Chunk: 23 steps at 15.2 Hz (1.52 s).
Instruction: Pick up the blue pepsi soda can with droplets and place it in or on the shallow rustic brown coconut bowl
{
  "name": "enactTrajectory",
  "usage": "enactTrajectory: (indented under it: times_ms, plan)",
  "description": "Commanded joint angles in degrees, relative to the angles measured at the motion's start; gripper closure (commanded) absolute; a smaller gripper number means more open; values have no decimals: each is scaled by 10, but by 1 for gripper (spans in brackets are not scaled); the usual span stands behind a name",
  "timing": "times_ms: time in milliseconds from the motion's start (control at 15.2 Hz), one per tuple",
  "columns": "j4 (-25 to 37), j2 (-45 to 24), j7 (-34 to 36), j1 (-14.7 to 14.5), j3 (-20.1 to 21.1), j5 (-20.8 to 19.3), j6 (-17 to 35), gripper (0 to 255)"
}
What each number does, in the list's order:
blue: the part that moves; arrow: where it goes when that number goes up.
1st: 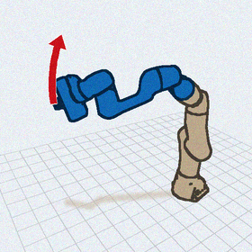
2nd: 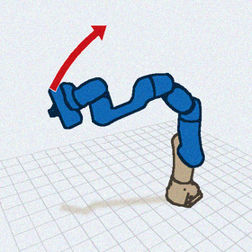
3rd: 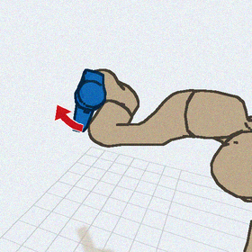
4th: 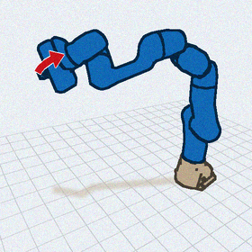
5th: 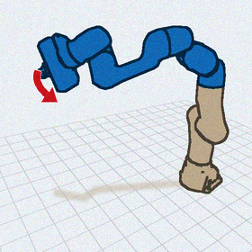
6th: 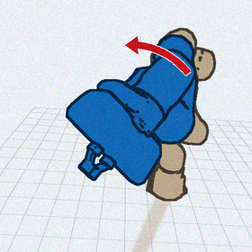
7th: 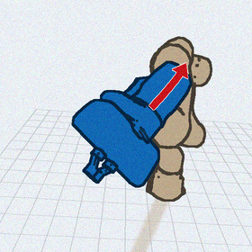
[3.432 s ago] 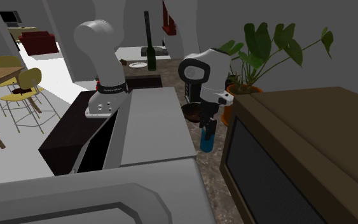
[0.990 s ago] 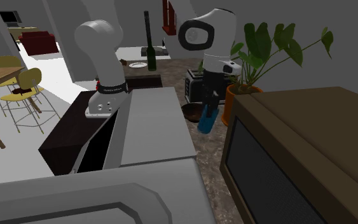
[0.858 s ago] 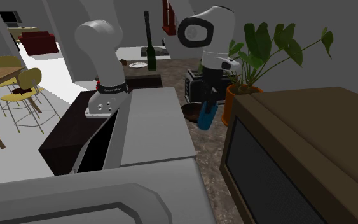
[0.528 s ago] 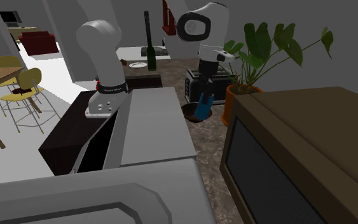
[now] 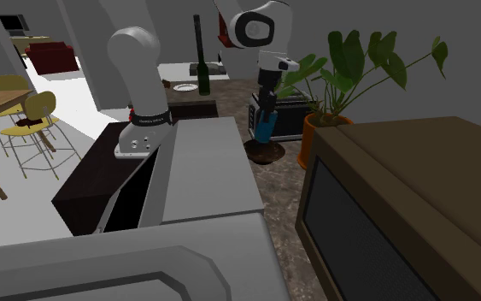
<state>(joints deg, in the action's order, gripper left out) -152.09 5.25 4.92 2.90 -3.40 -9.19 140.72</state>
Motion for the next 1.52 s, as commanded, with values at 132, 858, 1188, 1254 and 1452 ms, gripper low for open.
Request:
enactTrajectory:
  times_ms: [132,858,1188,1254,1452]
  plan:
    - [17,2,56,-36,38,22,-24,255]
    - [15,-71,93,-47,52,13,48,255]
    - [15,-115,104,-46,49,0,92,255]
    - [16,-124,107,-47,48,-3,100,255]
    - [19,-152,115,-48,45,-12,125,255]
